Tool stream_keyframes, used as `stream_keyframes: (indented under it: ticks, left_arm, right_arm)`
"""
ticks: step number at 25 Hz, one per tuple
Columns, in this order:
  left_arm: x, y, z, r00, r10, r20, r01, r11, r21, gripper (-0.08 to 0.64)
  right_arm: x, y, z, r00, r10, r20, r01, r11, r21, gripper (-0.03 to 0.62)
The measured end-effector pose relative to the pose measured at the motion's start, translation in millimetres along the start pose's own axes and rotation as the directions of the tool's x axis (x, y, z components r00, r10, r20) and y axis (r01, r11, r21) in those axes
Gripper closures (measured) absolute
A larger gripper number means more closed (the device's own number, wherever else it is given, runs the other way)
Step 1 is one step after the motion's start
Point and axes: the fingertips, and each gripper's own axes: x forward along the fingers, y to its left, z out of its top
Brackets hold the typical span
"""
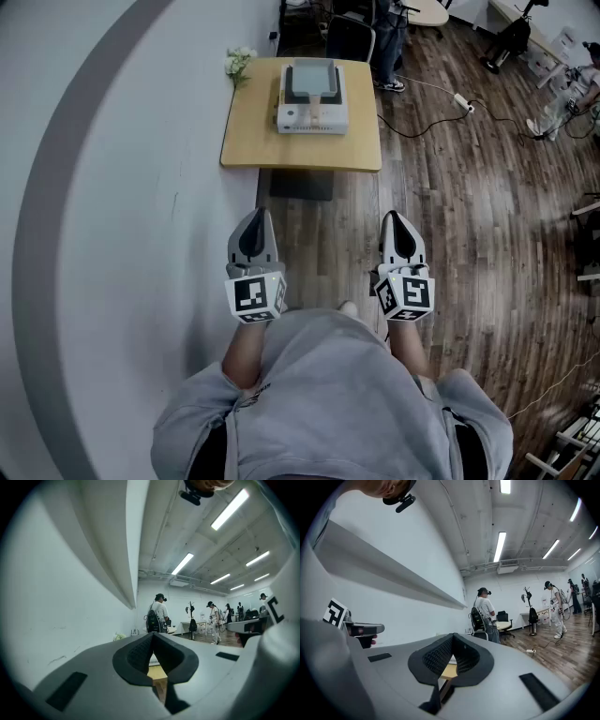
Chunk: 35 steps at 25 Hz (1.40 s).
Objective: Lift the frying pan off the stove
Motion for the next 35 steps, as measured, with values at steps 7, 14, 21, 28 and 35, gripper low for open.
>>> stream_keyframes:
  ticks: [7, 14, 21, 28, 35]
  left_arm:
    - [0.7, 0.4, -0.1, 1.0, -0.002, -0.005, 0.002, 1.0, 0.004, 0.558]
    - [1.1, -4.6, 0.0, 1.0, 0.007, -0.012, -0.006, 1.0, 0.012, 0.558]
    - [1.6, -24.0, -0.7, 0.999, 0.027, -0.019, -0.026, 0.999, 0.022, 0.558]
    - [1.3, -52.5, -3.2, 0.997, 0.07, -0.027, -0.069, 0.997, 0.02, 0.558]
    - [-2.9, -99.6, -17.0, 0.996, 0.049, -0.074, -0.048, 0.999, 0.016, 0.558]
  right_arm:
    - [1.6, 1.5, -4.1, 1.0, 0.004, -0.008, -0.004, 1.0, 0.007, 0.594]
    - [2.0, -2.5, -6.4, 1.0, 0.015, -0.007, -0.015, 1.0, 0.02, 0.595]
    - [-0.8, -23.8, -10.3, 0.999, 0.037, -0.005, -0.037, 0.998, 0.053, 0.594]
    - [-9.9, -50.3, -11.4, 0.997, 0.074, -0.018, -0.073, 0.997, 0.032, 0.594]
    - [-20.2, -83.0, -24.6, 0.995, 0.081, -0.059, -0.079, 0.996, 0.033, 0.594]
